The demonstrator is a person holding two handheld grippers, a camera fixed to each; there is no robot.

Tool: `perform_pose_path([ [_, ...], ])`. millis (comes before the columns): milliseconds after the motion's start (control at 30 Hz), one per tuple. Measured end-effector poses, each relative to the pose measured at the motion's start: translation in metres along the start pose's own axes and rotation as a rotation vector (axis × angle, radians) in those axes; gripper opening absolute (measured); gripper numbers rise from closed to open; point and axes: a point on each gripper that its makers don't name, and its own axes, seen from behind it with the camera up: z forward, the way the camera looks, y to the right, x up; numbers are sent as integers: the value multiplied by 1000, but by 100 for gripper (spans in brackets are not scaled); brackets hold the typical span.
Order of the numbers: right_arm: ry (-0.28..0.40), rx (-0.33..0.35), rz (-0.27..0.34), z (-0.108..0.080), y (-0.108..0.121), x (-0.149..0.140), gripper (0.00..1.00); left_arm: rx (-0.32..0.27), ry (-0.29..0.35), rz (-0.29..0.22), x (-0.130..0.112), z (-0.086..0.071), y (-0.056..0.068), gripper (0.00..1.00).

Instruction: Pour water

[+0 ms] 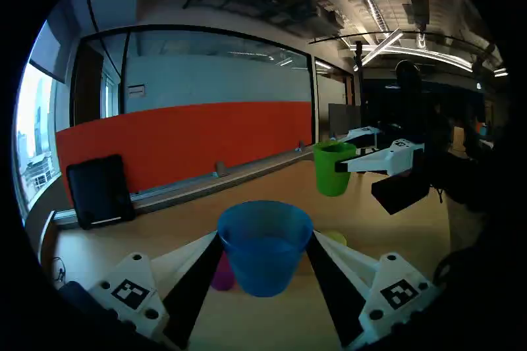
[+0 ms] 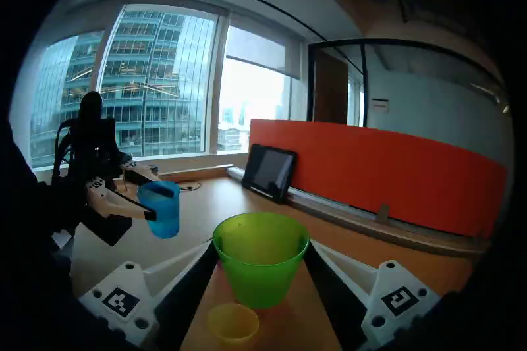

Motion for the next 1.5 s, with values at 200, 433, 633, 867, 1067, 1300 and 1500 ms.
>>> perform_pose_path([
  [200,22,7,6,2,-5,4,92,-2,35,-13,15,0,-1,85],
  [433,37,19,4,4,-12,8,92,-1,65,-20,28,-2,-3,85],
  [633,49,25,6,6,-17,12,92,-5,80,-18,37,-4,-4,85],
  [867,57,42,3,9,-26,12,92,-3,92,12,48,-6,-6,85],
  [1067,65,58,-4,13,-35,12,92,3,96,42,56,-8,-9,85],
  [1300,81,78,-10,19,-48,14,91,20,99,95,64,-9,-13,85],
  [1500,89,109,0,25,-60,11,91,33,105,138,71,-9,-16,85],
])
